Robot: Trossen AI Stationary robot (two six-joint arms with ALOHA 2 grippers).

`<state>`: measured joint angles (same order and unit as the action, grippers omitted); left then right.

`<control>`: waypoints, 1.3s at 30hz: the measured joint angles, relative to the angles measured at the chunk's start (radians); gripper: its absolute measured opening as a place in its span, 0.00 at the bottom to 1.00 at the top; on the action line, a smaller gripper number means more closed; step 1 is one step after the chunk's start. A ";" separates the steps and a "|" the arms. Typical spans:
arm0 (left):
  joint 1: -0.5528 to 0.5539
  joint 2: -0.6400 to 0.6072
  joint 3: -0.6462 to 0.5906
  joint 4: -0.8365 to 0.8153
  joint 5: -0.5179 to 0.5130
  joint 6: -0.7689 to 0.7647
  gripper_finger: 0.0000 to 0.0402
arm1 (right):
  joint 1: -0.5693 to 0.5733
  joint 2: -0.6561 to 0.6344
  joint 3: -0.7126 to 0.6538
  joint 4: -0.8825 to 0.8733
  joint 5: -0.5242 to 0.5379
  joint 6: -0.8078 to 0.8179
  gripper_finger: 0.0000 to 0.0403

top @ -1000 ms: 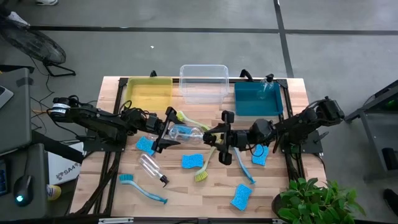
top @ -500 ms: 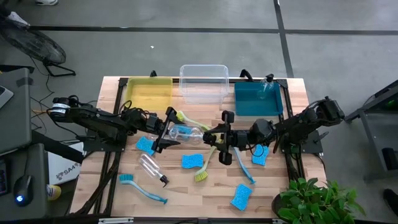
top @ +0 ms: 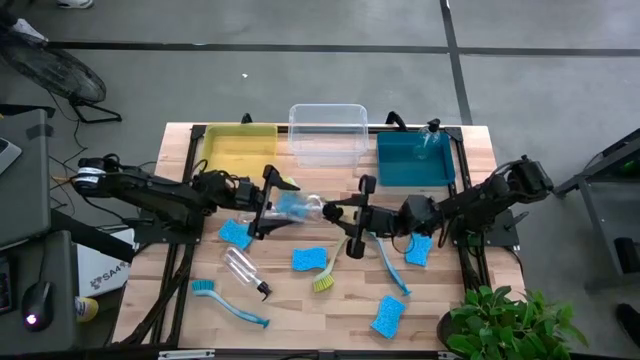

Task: Pick & Place Kitchen Sink Supplies
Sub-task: Put the transparent spray bottle into the blue bin

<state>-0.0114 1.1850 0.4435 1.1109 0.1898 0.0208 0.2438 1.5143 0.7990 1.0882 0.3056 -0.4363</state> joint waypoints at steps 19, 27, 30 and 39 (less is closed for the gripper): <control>-0.002 -0.383 0.001 -0.553 -0.156 0.072 0.97 | -0.060 -0.007 0.426 -1.133 0.927 0.398 0.32; -0.002 -0.498 0.001 -0.737 -0.157 0.057 0.97 | -0.082 -0.061 0.428 -1.699 0.981 0.999 0.32; -0.002 -0.511 0.001 -0.756 -0.157 0.057 0.97 | -0.070 -0.080 0.428 -1.884 0.986 1.226 0.32; -0.002 -0.513 0.001 -0.772 -0.159 0.077 0.97 | -0.074 -0.083 0.401 -2.046 0.970 1.474 0.32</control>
<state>-0.0135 0.6724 0.4442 0.3390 0.0308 0.0975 0.1694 1.4315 1.2001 -0.9581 1.2758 1.0372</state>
